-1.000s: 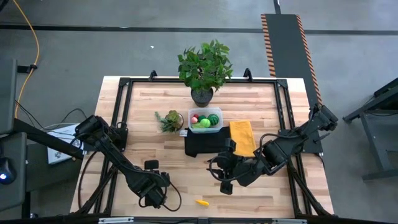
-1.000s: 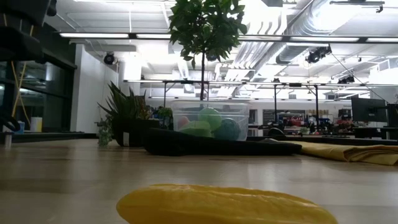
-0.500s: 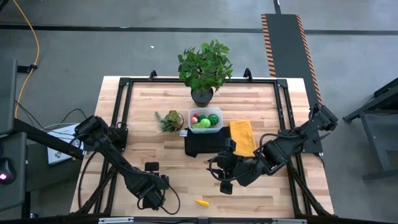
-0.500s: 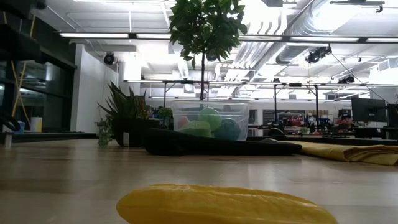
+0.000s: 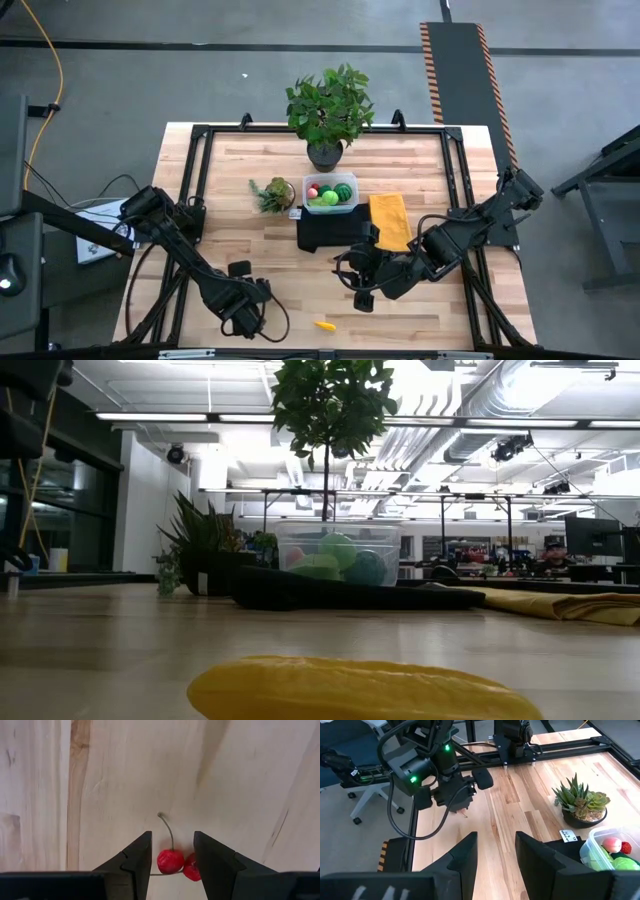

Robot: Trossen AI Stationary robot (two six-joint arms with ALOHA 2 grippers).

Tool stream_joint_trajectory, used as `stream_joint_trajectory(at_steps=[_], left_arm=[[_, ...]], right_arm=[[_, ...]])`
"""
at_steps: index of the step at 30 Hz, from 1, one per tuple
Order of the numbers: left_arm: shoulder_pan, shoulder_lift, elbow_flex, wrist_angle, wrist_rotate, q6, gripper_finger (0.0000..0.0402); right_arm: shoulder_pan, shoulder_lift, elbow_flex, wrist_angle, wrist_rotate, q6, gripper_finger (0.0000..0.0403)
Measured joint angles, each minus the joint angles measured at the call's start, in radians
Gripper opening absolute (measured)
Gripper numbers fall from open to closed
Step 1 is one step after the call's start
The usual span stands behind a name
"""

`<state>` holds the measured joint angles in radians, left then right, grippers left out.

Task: Pick and placing Produce into tupperware
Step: Put the top dark red cherry into the transparent bin

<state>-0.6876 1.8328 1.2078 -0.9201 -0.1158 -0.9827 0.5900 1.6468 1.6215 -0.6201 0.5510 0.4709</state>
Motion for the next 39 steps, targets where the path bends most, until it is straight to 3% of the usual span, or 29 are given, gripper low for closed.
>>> stream_joint_trajectory(at_steps=[39], left_arm=[[0.000, 0.002, -0.073, 0.074, 0.040, -0.007, 0.0133]], right_arm=[[0.000, 0.001, 0.000, 0.003, 0.044, -0.001, 0.0124]])
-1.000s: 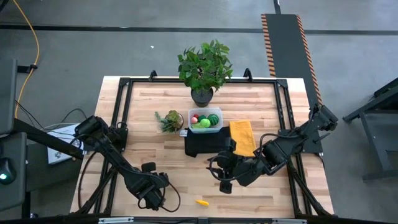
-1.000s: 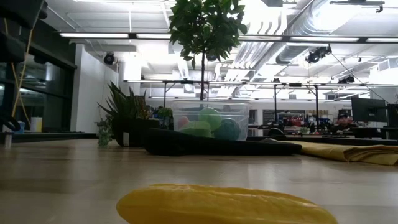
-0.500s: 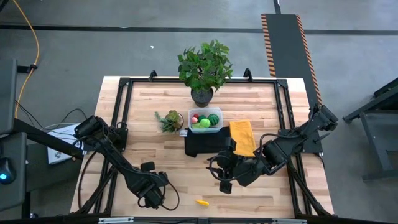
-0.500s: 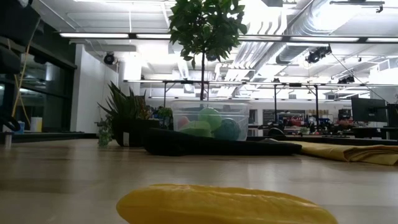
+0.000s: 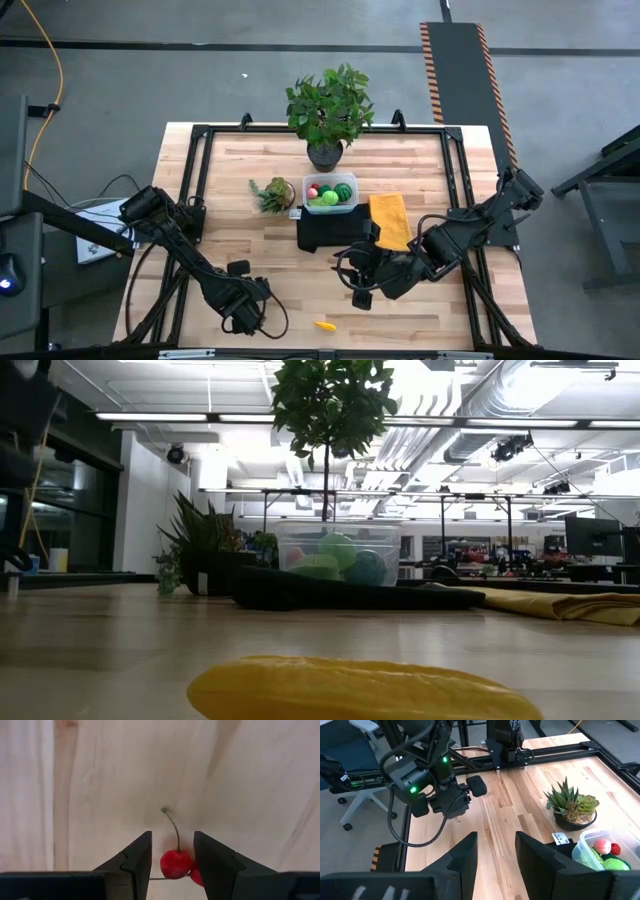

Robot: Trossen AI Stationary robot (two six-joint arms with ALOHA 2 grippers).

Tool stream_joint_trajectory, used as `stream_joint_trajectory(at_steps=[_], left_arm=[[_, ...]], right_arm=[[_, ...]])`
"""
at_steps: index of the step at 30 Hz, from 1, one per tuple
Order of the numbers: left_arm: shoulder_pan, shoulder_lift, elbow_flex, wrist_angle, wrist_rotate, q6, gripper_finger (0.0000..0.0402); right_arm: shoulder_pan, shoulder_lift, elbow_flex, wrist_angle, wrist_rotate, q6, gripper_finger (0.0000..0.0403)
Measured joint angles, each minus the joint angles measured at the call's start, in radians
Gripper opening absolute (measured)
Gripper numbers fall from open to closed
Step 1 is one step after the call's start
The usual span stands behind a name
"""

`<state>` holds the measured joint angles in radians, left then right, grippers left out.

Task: Pick and placing Produce into tupperware
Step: Put the top dark red cherry into the transparent bin

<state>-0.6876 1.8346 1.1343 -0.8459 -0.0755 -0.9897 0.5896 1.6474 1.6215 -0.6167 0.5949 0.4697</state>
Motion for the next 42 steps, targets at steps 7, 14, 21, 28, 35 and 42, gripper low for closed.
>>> stream_joint_trajectory(at_steps=[7, 14, 21, 28, 35, 42], left_arm=[[0.000, 0.000, -0.010, 0.017, 0.015, -0.018, 0.0133], [0.000, 0.000, -0.010, 0.020, 0.004, -0.018, 0.0133], [0.000, 0.000, -0.010, 0.027, 0.004, -0.008, 0.0133], [0.000, 0.000, -0.010, 0.039, 0.004, -0.002, 0.0133], [0.000, 0.000, -0.010, 0.038, 0.004, -0.002, 0.0133], [0.000, 0.000, -0.010, 0.038, 0.004, -0.003, 0.0133]], right_arm=[[0.000, 0.000, 0.000, 0.000, 0.000, -0.003, 0.0124], [0.000, 0.000, 0.000, 0.000, 0.000, -0.007, 0.0124], [0.000, 0.000, 0.000, 0.000, 0.000, -0.006, 0.0124], [0.000, 0.000, 0.000, -0.001, 0.000, -0.007, 0.0124], [0.000, 0.000, 0.000, -0.001, 0.000, -0.007, 0.0124], [0.000, 0.000, 0.000, -0.001, 0.000, -0.007, 0.0124]])
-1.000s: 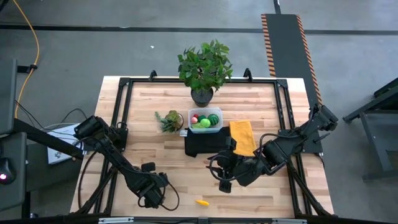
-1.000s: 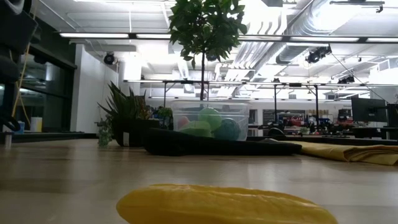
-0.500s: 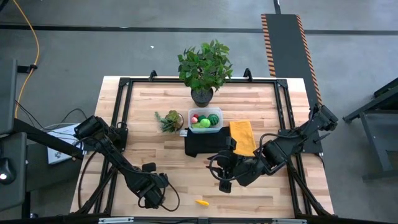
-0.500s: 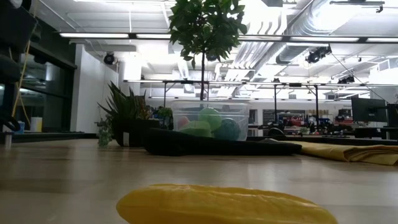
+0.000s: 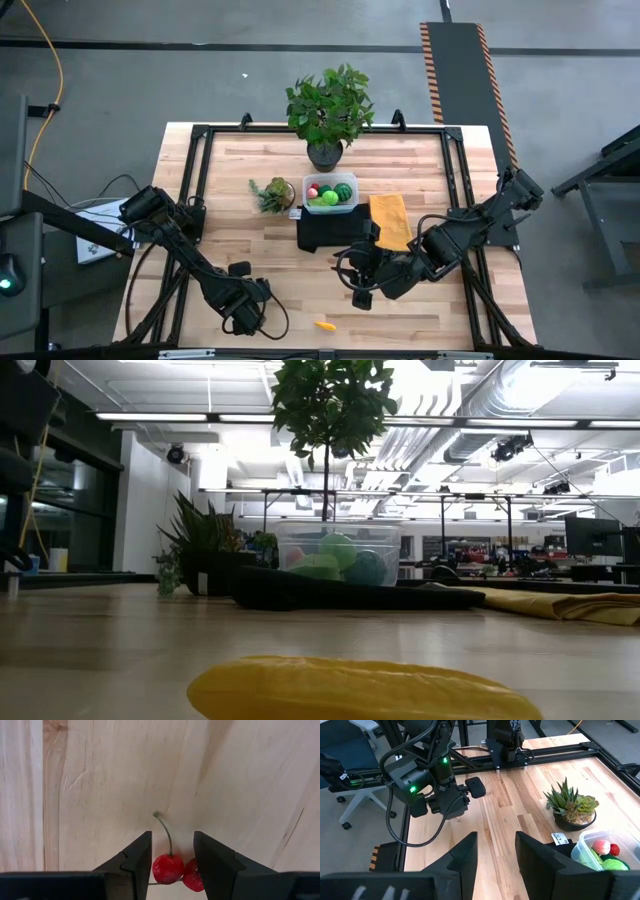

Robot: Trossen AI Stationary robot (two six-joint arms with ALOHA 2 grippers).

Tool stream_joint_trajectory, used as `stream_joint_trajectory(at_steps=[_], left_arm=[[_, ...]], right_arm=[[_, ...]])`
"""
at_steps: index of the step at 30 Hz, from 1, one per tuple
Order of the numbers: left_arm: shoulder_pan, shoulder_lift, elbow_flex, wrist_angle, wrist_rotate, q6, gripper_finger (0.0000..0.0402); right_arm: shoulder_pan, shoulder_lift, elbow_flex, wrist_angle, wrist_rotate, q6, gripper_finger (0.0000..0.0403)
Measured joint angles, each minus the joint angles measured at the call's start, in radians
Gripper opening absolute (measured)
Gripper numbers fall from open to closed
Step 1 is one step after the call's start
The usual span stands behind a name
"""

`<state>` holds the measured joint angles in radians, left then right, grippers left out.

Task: Pick and placing Produce into tupperware
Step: Put the top dark red cherry into the transparent bin

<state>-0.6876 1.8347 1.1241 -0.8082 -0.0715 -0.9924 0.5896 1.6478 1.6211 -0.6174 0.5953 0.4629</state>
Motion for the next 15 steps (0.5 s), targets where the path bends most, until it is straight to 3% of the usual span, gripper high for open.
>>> stream_joint_trajectory(at_steps=[15], left_arm=[[0.001, 0.000, 0.000, 0.004, 0.000, 0.004, 0.0133]], right_arm=[[0.000, 0.000, 0.000, 0.000, 0.000, -0.004, 0.0124]])
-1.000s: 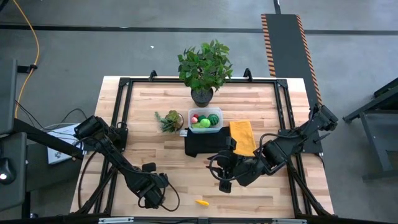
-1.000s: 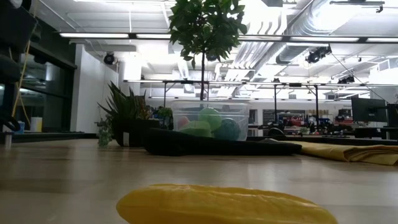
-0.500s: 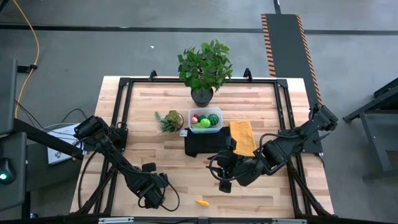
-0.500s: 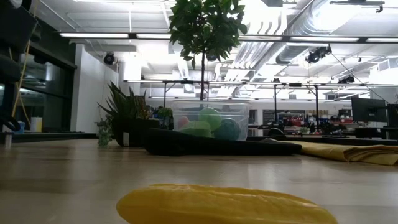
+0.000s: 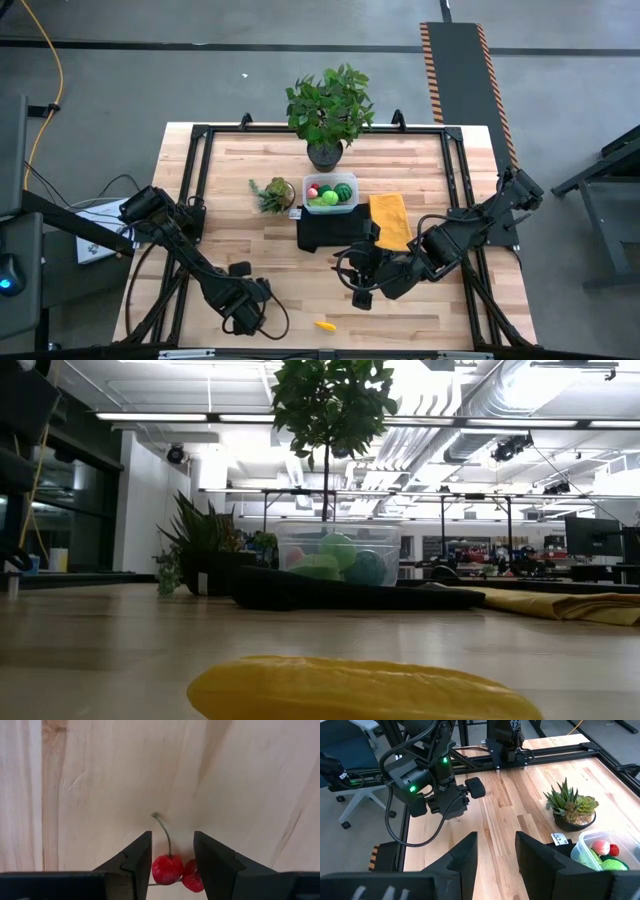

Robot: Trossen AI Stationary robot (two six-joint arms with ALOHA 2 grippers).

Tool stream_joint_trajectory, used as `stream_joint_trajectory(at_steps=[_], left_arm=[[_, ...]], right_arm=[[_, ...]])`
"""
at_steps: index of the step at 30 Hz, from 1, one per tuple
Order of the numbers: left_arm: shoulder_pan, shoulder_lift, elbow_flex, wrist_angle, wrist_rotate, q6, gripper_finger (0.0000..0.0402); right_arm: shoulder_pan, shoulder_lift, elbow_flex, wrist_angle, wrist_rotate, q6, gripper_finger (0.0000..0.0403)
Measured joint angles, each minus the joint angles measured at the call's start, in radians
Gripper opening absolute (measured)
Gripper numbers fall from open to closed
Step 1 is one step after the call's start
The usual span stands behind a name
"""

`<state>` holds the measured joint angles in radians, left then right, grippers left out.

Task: Pick and placing Produce into tupperware
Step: Put the top dark red cherry into the transparent bin

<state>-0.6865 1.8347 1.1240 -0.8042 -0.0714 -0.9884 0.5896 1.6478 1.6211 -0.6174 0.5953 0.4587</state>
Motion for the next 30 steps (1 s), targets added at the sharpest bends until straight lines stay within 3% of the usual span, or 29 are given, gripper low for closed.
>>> stream_joint_trajectory(at_steps=[17, 22, 30], left_arm=[[0.013, 0.000, -0.020, 0.010, 0.002, -0.022, 0.0133], [0.012, 0.000, -0.037, 0.031, 0.053, -0.038, 0.0133], [0.012, 0.000, -0.037, 0.033, 0.026, -0.039, 0.0133]], right_arm=[[0.000, 0.000, 0.000, 0.000, 0.000, -0.014, 0.0124], [0.000, 0.000, 0.000, -0.001, 0.000, -0.014, 0.0124], [0.000, 0.000, 0.000, -0.004, 0.000, -0.023, 0.0124]])
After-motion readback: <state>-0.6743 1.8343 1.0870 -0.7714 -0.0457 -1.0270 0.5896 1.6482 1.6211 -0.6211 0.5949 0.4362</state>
